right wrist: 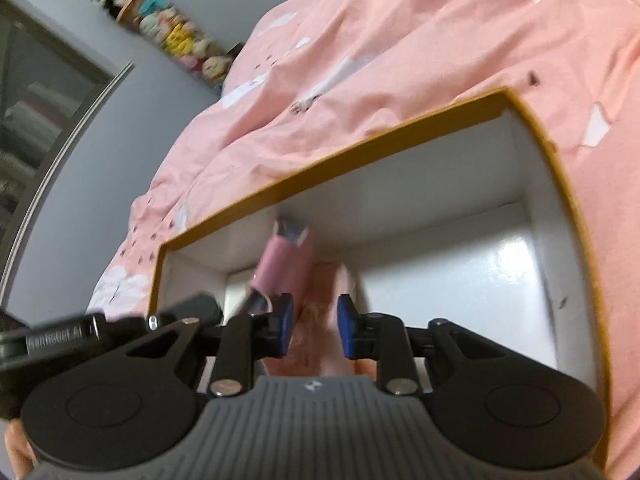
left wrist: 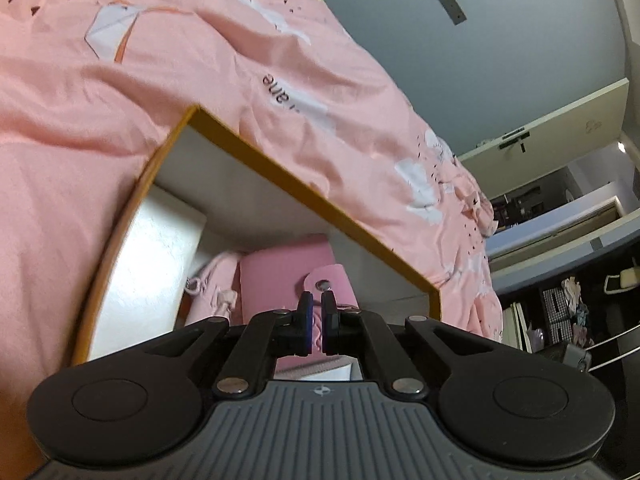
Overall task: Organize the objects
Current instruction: 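Lower the pink pouch into the orange box with the right gripper, then lower the pink wallet into the orange box with the left gripper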
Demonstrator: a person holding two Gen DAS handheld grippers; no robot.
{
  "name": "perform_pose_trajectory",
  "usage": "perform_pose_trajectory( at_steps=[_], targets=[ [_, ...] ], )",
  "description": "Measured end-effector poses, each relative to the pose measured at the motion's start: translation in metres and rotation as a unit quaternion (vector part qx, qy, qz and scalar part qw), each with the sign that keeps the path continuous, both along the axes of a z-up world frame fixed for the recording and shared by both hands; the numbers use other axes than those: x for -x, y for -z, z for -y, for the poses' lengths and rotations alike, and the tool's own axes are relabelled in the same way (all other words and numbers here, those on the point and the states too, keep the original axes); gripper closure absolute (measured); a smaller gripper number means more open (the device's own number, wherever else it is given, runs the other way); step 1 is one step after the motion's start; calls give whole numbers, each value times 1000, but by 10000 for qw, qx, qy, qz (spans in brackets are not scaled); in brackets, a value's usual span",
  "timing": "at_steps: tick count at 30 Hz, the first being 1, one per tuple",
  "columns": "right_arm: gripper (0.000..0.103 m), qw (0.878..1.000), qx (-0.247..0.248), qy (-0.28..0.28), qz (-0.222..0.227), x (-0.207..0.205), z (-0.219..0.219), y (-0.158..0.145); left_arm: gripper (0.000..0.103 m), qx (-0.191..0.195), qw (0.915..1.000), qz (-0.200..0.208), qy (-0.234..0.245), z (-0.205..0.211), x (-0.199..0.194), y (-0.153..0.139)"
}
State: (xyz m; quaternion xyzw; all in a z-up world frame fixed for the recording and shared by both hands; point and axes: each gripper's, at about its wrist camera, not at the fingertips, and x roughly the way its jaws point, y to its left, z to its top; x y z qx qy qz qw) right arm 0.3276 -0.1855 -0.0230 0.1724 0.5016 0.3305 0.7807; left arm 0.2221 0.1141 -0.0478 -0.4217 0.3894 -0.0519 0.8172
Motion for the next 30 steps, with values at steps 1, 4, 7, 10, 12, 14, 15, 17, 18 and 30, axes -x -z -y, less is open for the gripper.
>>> perform_pose_trajectory(
  at_steps=[1, 4, 7, 10, 12, 14, 15, 17, 18, 30],
  targets=[
    [77, 9999, -79, 65, -10, -2, 2, 0, 100, -25, 10000, -9, -1, 1, 0, 0],
    [76, 9989, -265, 261, -283, -10, 7, 4, 99, -457, 9988, -144, 20, 5, 1, -3],
    [76, 9978, -286, 381, -469, -15, 11, 10, 99, -882, 9958, -217, 103, 7, 4, -6],
    [73, 9958, -238, 537, -701, -19, 14, 17, 99, -1183, 9924, -298, 187, 9, 6, -5],
    [73, 9963, -32, 559, -657, -20, 12, 19, 99, -1269, 9909, -367, 254, 10, 6, -4],
    [73, 9967, 132, 498, -625, -19, 7, 18, 95, -1421, 9884, -413, 339, 14, 6, -3],
    [73, 9969, 208, 466, -596, -19, 4, 18, 92, -1487, 9872, -450, 364, 16, 6, -3],
    [74, 9974, 358, 324, -540, -19, -5, 20, 91, -1578, 9856, -472, 390, 17, 6, -3],
    [75, 9975, 492, 193, -462, -19, -11, 20, 90, -1620, 9849, -467, 391, 17, 6, -4],
    [74, 9956, 628, 56, 698, -1, -20, -20, 83, -1907, 9787, -382, 663, 23, 16, -12]
  ],
)
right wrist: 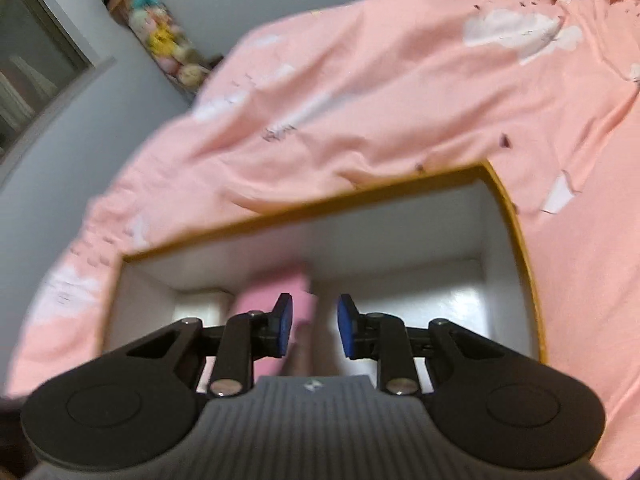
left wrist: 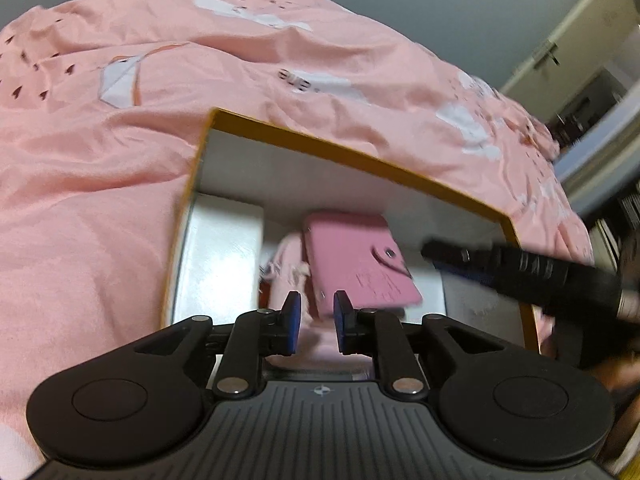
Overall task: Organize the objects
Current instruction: 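Lower the pink wallet into the orange box with the left gripper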
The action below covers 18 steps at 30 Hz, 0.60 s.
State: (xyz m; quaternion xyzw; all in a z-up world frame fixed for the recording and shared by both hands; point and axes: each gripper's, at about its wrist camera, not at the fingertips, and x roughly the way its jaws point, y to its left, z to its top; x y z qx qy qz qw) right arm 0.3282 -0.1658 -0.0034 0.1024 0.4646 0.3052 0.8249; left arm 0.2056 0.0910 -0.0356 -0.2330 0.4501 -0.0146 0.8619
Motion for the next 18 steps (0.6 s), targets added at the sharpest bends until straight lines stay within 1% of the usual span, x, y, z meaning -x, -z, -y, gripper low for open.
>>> perform_pose_trajectory(
  at_steps=[2, 3, 4, 7, 9, 11, 13, 15, 18],
  targets=[
    [68, 9996, -145, -149, -211, -2, -1, 2, 74, -145, 9996, -37, 249, 7, 5, -3],
    [67, 9988, -173, -240, -381, -5, -5, 6, 68, -235, 9990, -84, 362, 11, 6, -3],
    [66, 9983, -146, -282, -492, -4, -7, 9, 66, -352, 9982, -138, 463, 15, 7, -3],
    [65, 9971, -47, -317, -694, -4, -18, 25, 63, -653, 9957, -247, 603, 23, 6, 2],
    [66, 9962, -114, -311, -809, -5, -19, 32, 63, -615, 9956, -286, 647, 24, 3, 7],
    [68, 9965, -101, -383, -740, -4, -21, 32, 63, -532, 9958, -342, 665, 25, -2, 13],
    [71, 9965, -49, -469, -692, -4, -23, 32, 62, -668, 9947, -403, 677, 29, -5, 17],
    [71, 9962, -22, -548, -676, -6, -27, 33, 62, -794, 9934, -451, 698, 31, -7, 19],
    [73, 9942, -146, -776, -725, -6, -30, 37, 61, -937, 9918, -508, 709, 34, -10, 22]
  ],
)
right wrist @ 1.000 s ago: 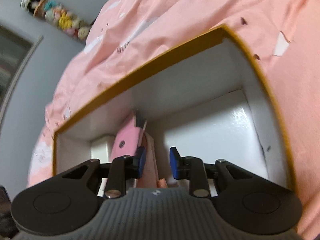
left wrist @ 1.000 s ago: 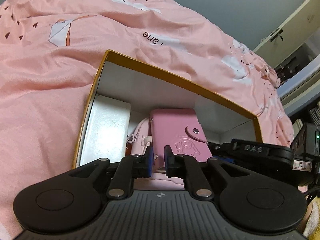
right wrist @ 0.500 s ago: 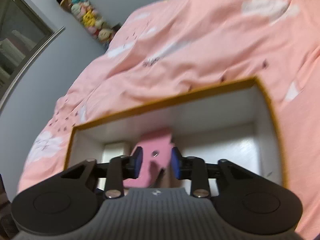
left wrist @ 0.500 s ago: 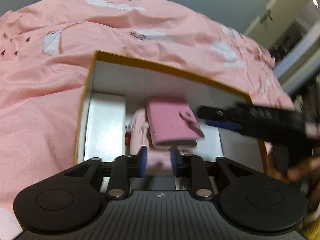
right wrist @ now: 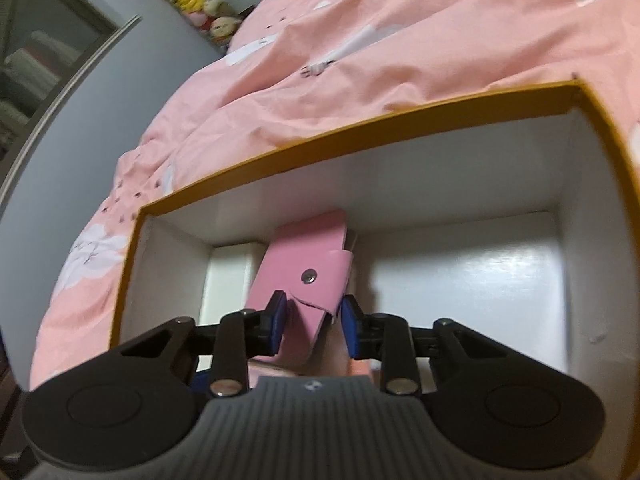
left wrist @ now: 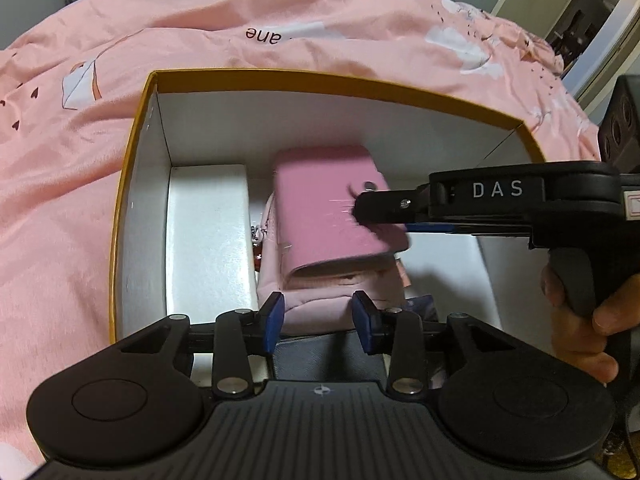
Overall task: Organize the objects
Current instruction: 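Lower the pink wallet into the orange box with the left gripper, then grasp the sailor bear with the left gripper while the right gripper grasps the striped-hat plush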
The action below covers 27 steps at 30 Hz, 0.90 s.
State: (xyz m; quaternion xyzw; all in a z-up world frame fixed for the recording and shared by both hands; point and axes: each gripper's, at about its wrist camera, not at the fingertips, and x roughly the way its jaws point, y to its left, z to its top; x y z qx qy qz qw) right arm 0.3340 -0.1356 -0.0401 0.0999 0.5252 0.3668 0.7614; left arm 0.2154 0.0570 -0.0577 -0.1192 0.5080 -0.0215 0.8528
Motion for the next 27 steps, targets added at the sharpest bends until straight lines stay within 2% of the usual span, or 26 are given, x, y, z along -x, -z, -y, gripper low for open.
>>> perform_pose_trajectory(
  at_steps=[5, 11, 14, 17, 21, 22, 25, 27],
  targets=[
    [75, 9986, 253, -338, 321, 7, -17, -3, 62, -239, 9997, -63, -7, 3, -4, 8],
    [75, 9989, 365, -280, 111, -1, -21, 7, 64, -102, 9999, -10, -112, -3, -2, 7],
    [74, 9988, 361, -267, 170, 2, -21, 4, 63, -26, 9998, 128, -174, -2, 5, 1],
    [69, 9976, 402, -295, 470, 11, -17, -7, 59, -21, 9988, 349, -346, 2, 18, -9],
    [65, 9925, 528, -347, 1042, 31, -12, -28, 54, -48, 9945, 845, -618, 10, 44, -26],
    [60, 9909, 543, -337, 1185, 37, -9, -34, 54, -44, 9933, 957, -639, 12, 52, -31],
    [58, 9823, 636, -335, 1732, 61, 2, -53, 54, -106, 9905, 1238, -584, 19, 69, -44],
    [51, 9767, 658, -321, 2019, 76, 12, -64, 53, -176, 9877, 1466, -511, 23, 80, -52]
  ],
)
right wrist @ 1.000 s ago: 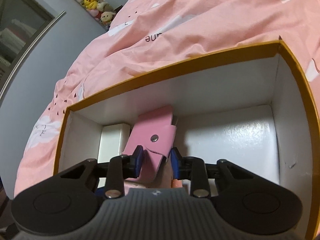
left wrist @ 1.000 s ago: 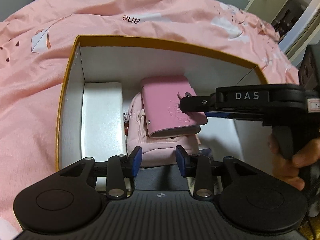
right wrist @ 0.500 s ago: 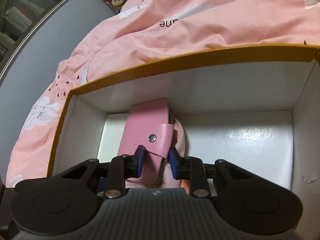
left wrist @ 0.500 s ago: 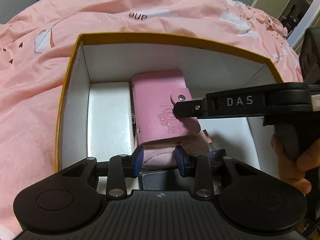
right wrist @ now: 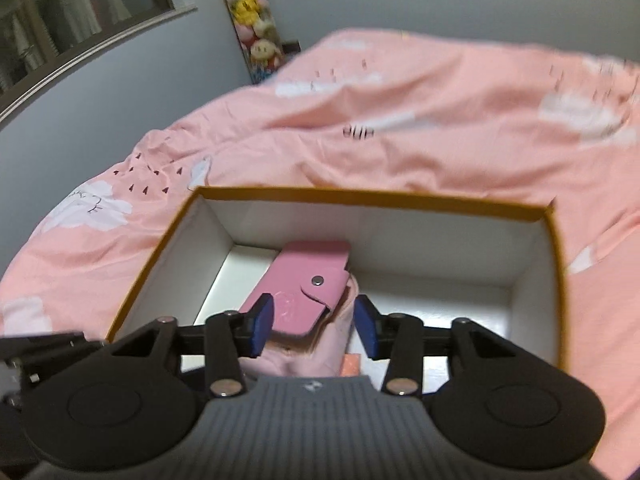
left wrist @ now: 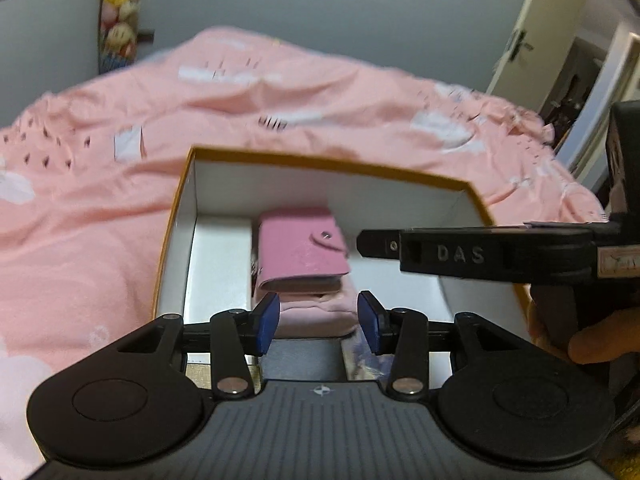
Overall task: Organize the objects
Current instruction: 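Grasp the sailor bear with the left gripper while the right gripper grasps the striped-hat plush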
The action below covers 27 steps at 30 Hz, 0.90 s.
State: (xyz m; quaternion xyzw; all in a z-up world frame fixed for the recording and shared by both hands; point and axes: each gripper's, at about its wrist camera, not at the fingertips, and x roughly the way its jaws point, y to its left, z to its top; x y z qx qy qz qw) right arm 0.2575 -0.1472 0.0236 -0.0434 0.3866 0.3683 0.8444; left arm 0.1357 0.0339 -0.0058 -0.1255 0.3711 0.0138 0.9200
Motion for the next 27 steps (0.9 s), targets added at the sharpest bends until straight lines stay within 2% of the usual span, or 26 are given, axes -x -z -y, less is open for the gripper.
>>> perform_pose_trajectory(
  at_steps=[3, 10, 13, 17, 21, 23, 27],
  targets=[
    [40, 9995, -97, 41, 300, 22, 20, -14, 52, -203, 9995, 231, 6, 8, 15, -9],
    [15, 9956, -77, 451, 821, 79, 63, -28, 52, -25, 9990, 422, 149, 21, 50, -10],
    [15, 9924, 6, 646, 1046, 101, 80, -27, 51, 148, 9987, 342, 344, 23, 60, -7],
    [18, 9902, 153, 820, 1120, 123, 98, -18, 51, 411, 9978, 111, 508, 19, 70, 1],
    [22, 9912, 318, 942, 873, 138, 114, -3, 51, 691, 9957, -100, 606, 17, 80, 14],
    [32, 9916, 381, 1024, 694, 143, 121, 7, 50, 856, 9937, -229, 683, 18, 83, 20],
    [35, 9914, 481, 1140, 430, 149, 132, 23, 44, 913, 9918, -406, 799, 25, 81, 29]
  ],
)
